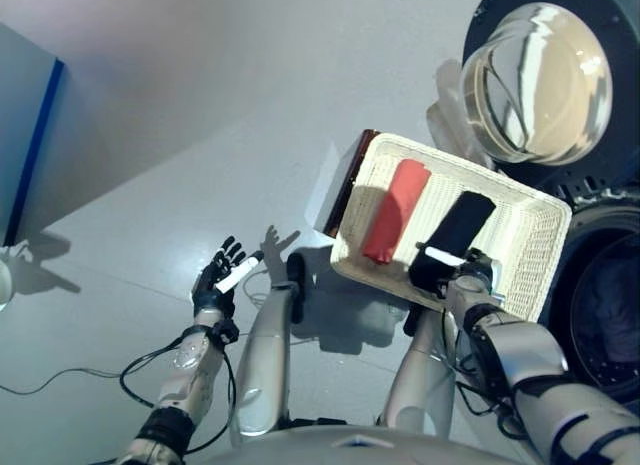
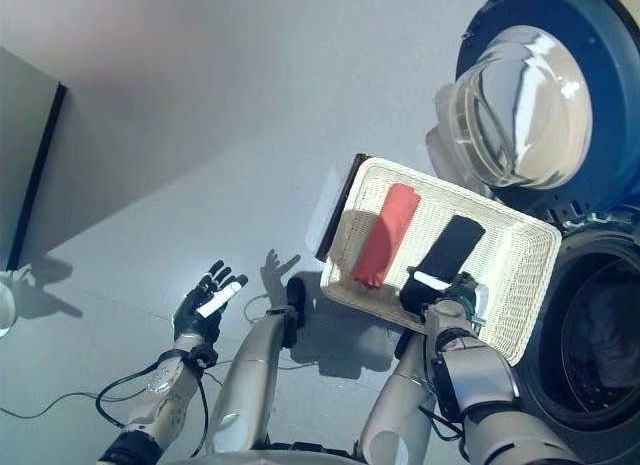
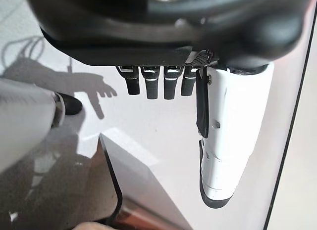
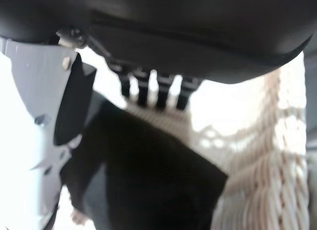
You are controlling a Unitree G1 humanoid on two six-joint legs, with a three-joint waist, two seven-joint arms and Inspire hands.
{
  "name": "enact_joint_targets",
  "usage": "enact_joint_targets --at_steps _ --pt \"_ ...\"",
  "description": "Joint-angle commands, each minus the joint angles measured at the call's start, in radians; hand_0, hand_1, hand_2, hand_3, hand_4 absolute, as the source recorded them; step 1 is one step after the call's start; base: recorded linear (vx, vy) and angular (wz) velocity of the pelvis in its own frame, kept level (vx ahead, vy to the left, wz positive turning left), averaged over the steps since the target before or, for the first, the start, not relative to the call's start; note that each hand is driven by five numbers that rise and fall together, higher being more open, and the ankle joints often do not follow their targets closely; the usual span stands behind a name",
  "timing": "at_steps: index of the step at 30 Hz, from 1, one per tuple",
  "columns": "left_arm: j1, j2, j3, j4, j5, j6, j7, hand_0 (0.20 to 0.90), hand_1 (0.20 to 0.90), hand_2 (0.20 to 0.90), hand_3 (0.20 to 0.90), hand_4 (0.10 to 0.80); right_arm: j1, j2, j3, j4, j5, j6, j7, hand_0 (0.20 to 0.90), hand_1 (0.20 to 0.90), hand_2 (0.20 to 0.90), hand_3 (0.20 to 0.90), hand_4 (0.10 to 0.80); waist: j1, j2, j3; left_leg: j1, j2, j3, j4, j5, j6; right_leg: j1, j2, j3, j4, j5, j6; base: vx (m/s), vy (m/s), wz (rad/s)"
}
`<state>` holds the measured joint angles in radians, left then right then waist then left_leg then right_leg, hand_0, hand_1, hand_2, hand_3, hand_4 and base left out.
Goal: Pick up the clothes and place them into the washing machine
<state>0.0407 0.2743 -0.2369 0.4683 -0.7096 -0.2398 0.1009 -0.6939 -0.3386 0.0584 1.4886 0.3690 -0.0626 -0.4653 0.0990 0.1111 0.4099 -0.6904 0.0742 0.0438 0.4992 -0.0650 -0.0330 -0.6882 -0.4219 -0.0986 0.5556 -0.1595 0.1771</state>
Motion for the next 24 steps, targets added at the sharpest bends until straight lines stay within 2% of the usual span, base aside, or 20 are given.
enact_joint_targets --at_steps 1,3,4,5,6,7,12,24 --pt "0.034 0.061 0.014 -0.098 0.036 -0.051 -0.004 0.900 0.900 0.900 0.900 0.800 -0.011 -0.019 0.010 0.001 -0.059 0.016 0.011 0.900 0.900 0.900 0.900 0.800 0.042 0.033 -0.043 -0.035 0.038 -0.056 0.050 -0.024 -0.078 0.009 -0.021 0.034 -0.067 0.193 0.016 0.029 0.017 0.12" --pt "0.035 0.063 0.014 -0.104 0.037 -0.049 -0.005 0.900 0.900 0.900 0.900 0.800 -0.011 -0.017 0.027 0.011 -0.101 0.035 0.012 0.900 0.900 0.900 0.900 0.800 0.049 0.034 -0.042 -0.042 0.034 -0.060 0.052 -0.023 -0.077 0.008 -0.024 0.032 -0.065 0.193 0.017 0.022 -0.002 0.08" --pt "0.036 0.067 0.015 -0.112 0.041 -0.046 -0.006 0.900 0.900 0.900 0.900 0.800 -0.013 -0.018 0.034 0.021 -0.124 0.047 0.004 0.606 0.606 0.606 0.606 0.590 0.055 0.036 -0.042 -0.049 0.030 -0.064 0.053 -0.022 -0.075 0.007 -0.026 0.029 -0.063 0.191 0.017 0.026 -0.012 0.07" --pt "0.037 0.067 0.014 -0.120 0.039 -0.045 -0.007 0.900 0.900 0.900 0.900 0.800 -0.013 -0.018 0.039 0.027 -0.144 0.060 0.003 0.200 0.200 0.200 0.200 0.300 0.060 0.038 -0.042 -0.055 0.028 -0.069 0.055 -0.023 -0.075 0.004 -0.028 0.028 -0.059 0.189 0.018 0.028 -0.012 0.21" --pt "0.039 0.068 0.015 -0.131 0.040 -0.045 -0.007 0.900 0.900 0.900 0.900 0.800 -0.008 -0.020 0.041 0.043 -0.164 0.079 0.012 0.200 0.200 0.200 0.200 0.300 0.067 0.042 -0.042 -0.061 0.023 -0.071 0.054 -0.022 -0.074 0.004 -0.031 0.024 -0.059 0.187 0.018 0.135 -0.033 0.30" --pt "0.047 0.070 0.017 -0.139 0.042 -0.041 -0.011 0.900 0.900 0.900 0.900 0.800 -0.007 -0.026 0.036 0.060 -0.177 0.096 0.019 0.200 0.200 0.200 0.200 0.300 0.079 0.047 -0.046 -0.059 0.022 -0.081 0.062 -0.056 -0.077 0.012 -0.034 0.023 -0.043 0.152 0.027 0.126 -0.034 0.36" --pt "0.059 0.074 0.020 -0.154 0.048 -0.032 -0.018 0.900 0.900 0.900 0.900 0.800 0.025 -0.039 0.025 0.080 -0.217 0.129 0.027 0.200 0.200 0.200 0.200 0.300 0.094 0.052 -0.047 -0.065 0.012 -0.089 0.053 -0.054 -0.073 0.020 -0.044 0.008 -0.045 0.149 0.033 0.062 -0.003 0.17" --pt "0.068 0.075 0.034 -0.154 0.054 -0.018 -0.025 0.900 0.900 0.900 0.900 0.800 0.061 -0.068 -0.030 0.091 -0.176 0.134 0.036 0.200 0.200 0.200 0.200 0.300 0.098 0.046 -0.070 -0.067 0.010 -0.091 0.038 -0.056 -0.066 0.005 -0.045 0.016 -0.046 0.145 0.034 0.024 0.008 0.07"
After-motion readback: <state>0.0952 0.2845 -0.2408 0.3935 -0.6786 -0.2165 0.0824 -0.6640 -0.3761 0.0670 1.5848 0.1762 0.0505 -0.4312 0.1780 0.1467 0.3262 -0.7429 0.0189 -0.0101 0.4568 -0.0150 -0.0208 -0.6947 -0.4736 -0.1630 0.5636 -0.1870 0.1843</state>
